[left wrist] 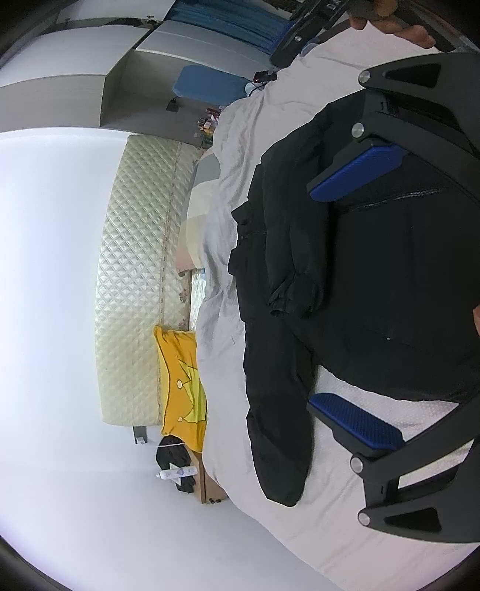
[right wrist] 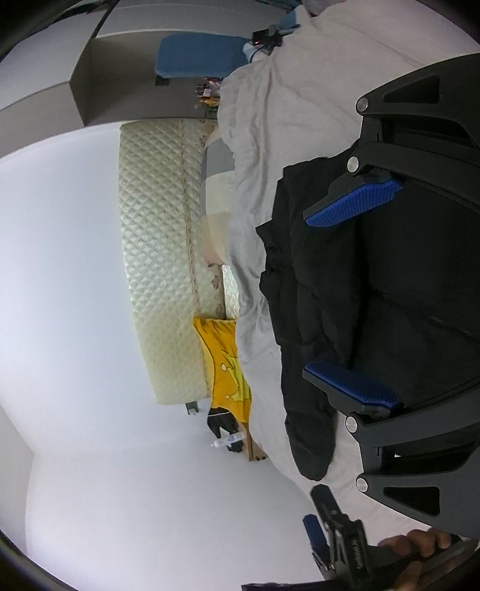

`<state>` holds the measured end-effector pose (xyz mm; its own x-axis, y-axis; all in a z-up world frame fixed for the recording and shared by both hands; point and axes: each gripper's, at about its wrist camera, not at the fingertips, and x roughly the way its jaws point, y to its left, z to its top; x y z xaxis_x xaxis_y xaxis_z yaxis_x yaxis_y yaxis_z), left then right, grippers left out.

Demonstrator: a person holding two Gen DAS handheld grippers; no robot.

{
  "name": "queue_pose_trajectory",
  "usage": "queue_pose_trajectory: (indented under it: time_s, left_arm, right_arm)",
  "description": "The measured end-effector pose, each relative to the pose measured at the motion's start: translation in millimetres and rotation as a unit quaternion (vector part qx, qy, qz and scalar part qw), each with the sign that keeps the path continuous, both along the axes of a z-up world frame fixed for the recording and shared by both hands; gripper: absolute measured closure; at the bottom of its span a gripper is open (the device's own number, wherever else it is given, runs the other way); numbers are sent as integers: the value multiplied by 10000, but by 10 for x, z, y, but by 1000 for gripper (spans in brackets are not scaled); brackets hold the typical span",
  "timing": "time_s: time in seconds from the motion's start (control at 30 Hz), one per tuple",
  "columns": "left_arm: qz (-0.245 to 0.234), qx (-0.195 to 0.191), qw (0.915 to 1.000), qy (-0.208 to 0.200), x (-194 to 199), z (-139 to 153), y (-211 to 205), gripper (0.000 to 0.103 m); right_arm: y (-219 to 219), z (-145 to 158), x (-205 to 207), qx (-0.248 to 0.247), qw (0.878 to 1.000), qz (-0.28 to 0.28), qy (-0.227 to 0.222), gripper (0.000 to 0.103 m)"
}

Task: Fold large clothes

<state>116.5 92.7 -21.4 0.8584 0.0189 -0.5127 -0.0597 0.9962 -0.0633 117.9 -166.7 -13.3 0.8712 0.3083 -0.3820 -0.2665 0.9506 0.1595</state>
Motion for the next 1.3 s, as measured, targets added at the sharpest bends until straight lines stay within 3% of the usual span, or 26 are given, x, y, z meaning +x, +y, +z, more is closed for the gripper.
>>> queue_pose_trajectory:
  time_s: [0.43, 0.73, 0.93, 1.3]
  left_arm:
    - [-282, 73, 9996, 31, -18, -305, -113, 0]
    - [-591, -115, 9982, 4, 54, -533, -96, 0]
    - [-424, -31, 9991, 11, 114, -621, -26, 0]
    - [-233, -122, 9996, 49, 351, -495, 394, 0]
  right_arm:
    - [-231, -493, -346, -150, 9995, -237, 141, 27]
    - [-390, -547, -388, -56, 9994, -332, 24, 24]
    - [-453, -586, -330, 36, 9990, -427, 148, 24]
    - [-498, -678, -296, -29, 9981, -586, 200, 23]
